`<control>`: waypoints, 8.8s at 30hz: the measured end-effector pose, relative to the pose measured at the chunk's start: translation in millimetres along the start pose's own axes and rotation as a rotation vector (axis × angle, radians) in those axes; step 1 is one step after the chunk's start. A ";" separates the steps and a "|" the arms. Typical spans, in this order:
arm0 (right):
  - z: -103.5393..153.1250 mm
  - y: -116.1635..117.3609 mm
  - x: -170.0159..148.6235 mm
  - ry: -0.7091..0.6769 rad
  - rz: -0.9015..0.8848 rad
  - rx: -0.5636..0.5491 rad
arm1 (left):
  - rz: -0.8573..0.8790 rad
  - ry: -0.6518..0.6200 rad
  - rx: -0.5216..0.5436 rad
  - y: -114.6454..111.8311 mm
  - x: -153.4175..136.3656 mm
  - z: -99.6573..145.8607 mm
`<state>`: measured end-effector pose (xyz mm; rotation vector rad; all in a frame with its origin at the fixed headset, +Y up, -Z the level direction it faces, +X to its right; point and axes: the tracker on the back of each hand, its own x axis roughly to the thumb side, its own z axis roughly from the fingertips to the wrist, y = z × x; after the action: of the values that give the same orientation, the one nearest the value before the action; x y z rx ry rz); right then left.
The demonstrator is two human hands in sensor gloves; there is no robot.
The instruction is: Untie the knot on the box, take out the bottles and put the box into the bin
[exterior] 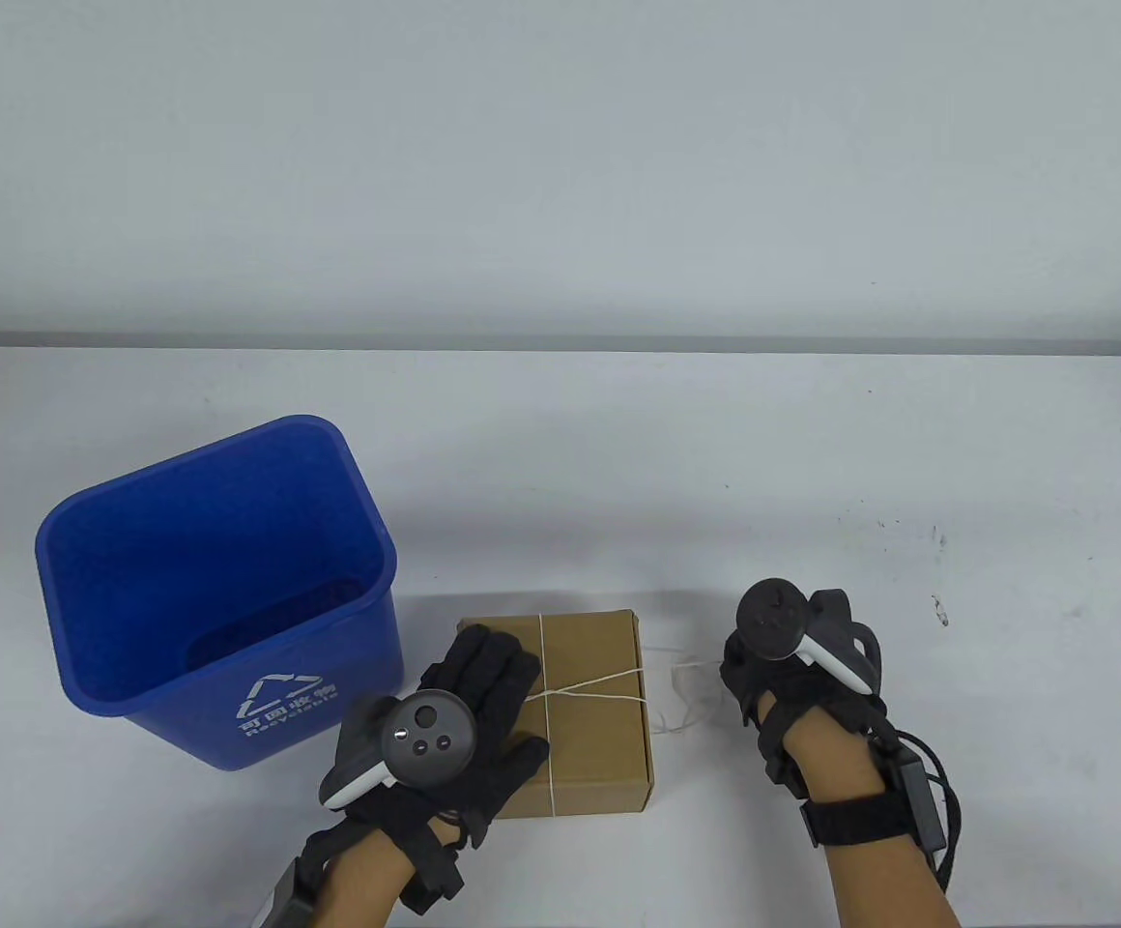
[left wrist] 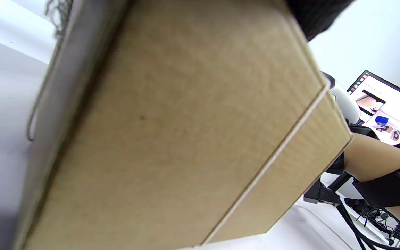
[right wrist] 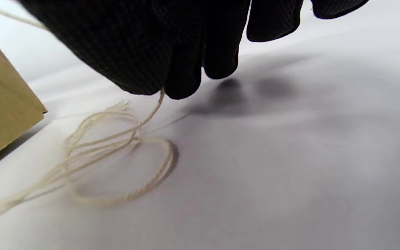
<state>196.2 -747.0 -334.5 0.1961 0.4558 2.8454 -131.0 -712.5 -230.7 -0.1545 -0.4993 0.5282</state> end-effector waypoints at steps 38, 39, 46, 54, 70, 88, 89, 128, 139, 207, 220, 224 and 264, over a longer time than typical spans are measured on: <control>29.7 -13.4 67.1 -0.406 -0.161 -0.149 | 0.011 -0.003 -0.005 -0.1 -0.8 0.7; 29.5 -13.4 66.8 -0.405 -0.164 -0.148 | 0.011 -0.003 -0.005 -0.1 -0.8 0.7; 29.1 -13.2 65.8 -0.396 -0.159 -0.133 | 0.010 -0.005 -0.006 -0.2 -1.0 0.7; 23.1 -10.8 55.2 -0.341 -0.132 -0.120 | 0.010 -0.005 -0.006 -0.2 -1.1 0.7; 7.4 -4.5 25.2 -0.198 -0.093 -0.077 | 0.010 -0.005 -0.006 -0.2 -1.1 0.7; -1.5 0.7 0.1 -0.041 -0.002 0.008 | 0.010 -0.005 -0.006 -0.2 -1.1 0.7; -2.0 1.2 -2.1 -0.034 -0.012 0.017 | 0.010 -0.005 -0.006 -0.2 -1.1 0.7; 26.5 -14.2 59.7 -0.403 -0.188 -0.100 | 0.013 -0.009 -0.008 -0.4 -1.3 1.0; 14.7 -8.1 38.9 -0.303 -0.169 -0.046 | 0.014 -0.009 -0.008 -0.5 -1.3 1.2; 64.5 10.2 122.9 -0.586 -0.042 0.037 | 0.108 0.118 0.097 4.2 -7.7 6.0; 64.4 9.6 123.9 -0.585 -0.054 0.039 | 0.276 0.361 0.079 4.1 -32.6 15.1; 64.9 9.8 124.7 -0.585 -0.051 0.035 | 0.296 0.434 0.057 5.6 -42.9 20.1; 63.0 7.3 120.8 -0.586 -0.075 0.050 | -0.015 0.654 -0.049 4.7 -56.2 23.0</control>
<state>89.4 -703.2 -261.6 0.9613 0.3906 2.5333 -186.4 -737.2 -235.3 -0.3547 0.1246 0.4198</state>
